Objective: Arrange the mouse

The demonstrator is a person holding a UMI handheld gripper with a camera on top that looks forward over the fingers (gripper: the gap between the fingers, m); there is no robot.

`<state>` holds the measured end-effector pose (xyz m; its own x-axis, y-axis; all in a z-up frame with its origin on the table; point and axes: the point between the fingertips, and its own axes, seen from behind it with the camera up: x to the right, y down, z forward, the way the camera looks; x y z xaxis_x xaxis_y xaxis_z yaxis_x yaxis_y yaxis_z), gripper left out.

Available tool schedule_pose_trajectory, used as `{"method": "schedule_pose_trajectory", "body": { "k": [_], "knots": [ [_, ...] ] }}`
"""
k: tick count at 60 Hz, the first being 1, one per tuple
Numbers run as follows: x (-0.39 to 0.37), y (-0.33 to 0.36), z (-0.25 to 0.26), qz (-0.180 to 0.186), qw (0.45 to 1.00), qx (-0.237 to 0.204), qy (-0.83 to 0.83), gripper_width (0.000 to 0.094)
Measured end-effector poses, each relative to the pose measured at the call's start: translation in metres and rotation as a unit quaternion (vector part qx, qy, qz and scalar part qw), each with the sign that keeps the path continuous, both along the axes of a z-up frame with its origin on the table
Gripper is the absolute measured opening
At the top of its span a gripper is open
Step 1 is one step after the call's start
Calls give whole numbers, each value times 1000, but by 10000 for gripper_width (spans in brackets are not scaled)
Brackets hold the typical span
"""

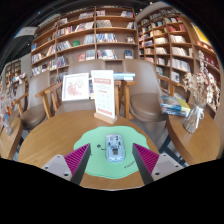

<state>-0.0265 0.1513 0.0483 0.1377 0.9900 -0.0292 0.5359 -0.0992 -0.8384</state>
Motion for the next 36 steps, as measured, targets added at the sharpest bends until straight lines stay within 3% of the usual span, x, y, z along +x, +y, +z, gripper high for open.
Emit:
{"method": "schedule_pose_trajectory", "body": {
  "k": [16,36],
  "knots": [
    [163,-53,83,-2,999,17,34,857],
    [292,-95,63,17,999,33,6,856]
  ]
}}
